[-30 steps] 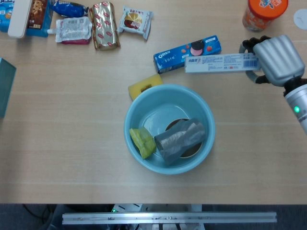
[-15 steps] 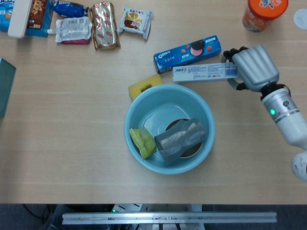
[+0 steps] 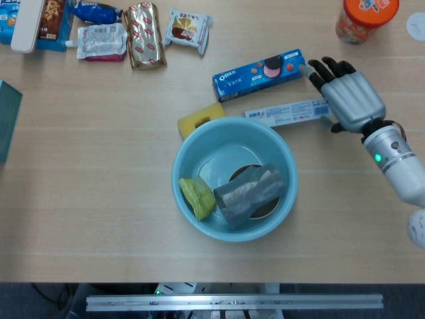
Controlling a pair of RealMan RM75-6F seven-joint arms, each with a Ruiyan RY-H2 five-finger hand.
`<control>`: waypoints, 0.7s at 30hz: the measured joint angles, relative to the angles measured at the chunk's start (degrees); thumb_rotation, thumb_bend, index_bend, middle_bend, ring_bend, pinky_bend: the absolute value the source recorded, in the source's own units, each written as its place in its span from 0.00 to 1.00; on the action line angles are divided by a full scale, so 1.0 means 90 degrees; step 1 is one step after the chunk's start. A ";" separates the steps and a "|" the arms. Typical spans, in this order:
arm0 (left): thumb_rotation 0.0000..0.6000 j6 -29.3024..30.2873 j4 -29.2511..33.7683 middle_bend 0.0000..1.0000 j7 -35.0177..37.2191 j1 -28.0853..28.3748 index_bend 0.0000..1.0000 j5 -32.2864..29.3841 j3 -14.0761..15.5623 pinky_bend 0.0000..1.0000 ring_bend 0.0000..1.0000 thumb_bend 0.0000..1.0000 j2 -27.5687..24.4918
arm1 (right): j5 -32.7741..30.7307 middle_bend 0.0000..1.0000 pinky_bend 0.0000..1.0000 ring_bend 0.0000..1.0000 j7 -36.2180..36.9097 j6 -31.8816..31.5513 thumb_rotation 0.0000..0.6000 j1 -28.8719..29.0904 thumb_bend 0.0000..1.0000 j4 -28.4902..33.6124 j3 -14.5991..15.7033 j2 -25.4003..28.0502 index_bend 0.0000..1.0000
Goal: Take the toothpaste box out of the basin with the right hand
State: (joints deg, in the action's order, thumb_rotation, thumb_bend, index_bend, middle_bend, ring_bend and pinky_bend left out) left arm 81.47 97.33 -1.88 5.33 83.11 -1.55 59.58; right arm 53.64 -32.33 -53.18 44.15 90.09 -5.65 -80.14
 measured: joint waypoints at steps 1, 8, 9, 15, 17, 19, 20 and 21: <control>1.00 -0.0004 0.0000 0.39 0.0013 0.0008 0.43 0.0014 -0.0002 0.24 0.32 0.43 -0.0001 | 0.0004 0.07 0.15 0.03 -0.0022 -0.0051 1.00 -0.0024 0.37 0.0070 0.0016 0.0080 0.00; 1.00 0.0043 -0.0068 0.39 0.0168 0.0024 0.43 0.0063 -0.0037 0.24 0.32 0.43 -0.0040 | 0.0209 0.20 0.24 0.15 -0.0073 -0.0943 1.00 -0.0463 0.37 0.0617 0.0136 0.0600 0.07; 1.00 0.0048 -0.0074 0.39 0.0176 0.0023 0.43 0.0064 -0.0040 0.24 0.32 0.43 -0.0035 | 0.0240 0.21 0.24 0.16 -0.0058 -0.1123 1.00 -0.0572 0.37 0.0709 0.0155 0.0694 0.09; 1.00 0.0203 -0.0193 0.38 0.0049 0.0007 0.43 0.0110 -0.0076 0.24 0.32 0.43 0.0071 | 0.0546 0.28 0.28 0.22 0.0188 -0.2462 1.00 -0.1579 0.37 0.1256 0.0390 0.1341 0.21; 1.00 0.0243 -0.0205 0.38 0.0033 -0.0003 0.43 0.0131 -0.0085 0.24 0.32 0.43 0.0105 | 0.0760 0.29 0.28 0.22 0.0320 -0.2867 1.00 -0.1976 0.37 0.1438 0.0545 0.1622 0.23; 1.00 0.0290 -0.0211 0.38 0.0032 -0.0014 0.43 0.0166 -0.0086 0.24 0.32 0.43 0.0128 | 0.1019 0.30 0.28 0.23 0.0453 -0.3204 1.00 -0.2334 0.37 0.1617 0.0709 0.1918 0.25; 1.00 0.0321 -0.0217 0.38 0.0020 -0.0021 0.43 0.0184 -0.0085 0.24 0.32 0.43 0.0145 | 0.1129 0.30 0.28 0.23 0.0507 -0.3335 1.00 -0.2473 0.37 0.1687 0.0773 0.2039 0.25; 1.00 0.0355 -0.0221 0.38 0.0005 -0.0031 0.43 0.0201 -0.0084 0.24 0.32 0.43 0.0165 | 0.1230 0.31 0.28 0.24 0.0559 -0.3462 1.00 -0.2597 0.37 0.1749 0.0827 0.2148 0.26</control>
State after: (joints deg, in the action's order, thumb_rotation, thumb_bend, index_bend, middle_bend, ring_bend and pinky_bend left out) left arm 84.66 95.34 -1.84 5.05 84.91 -2.31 61.06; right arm 64.71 -27.31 -84.34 20.77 105.83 1.79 -60.80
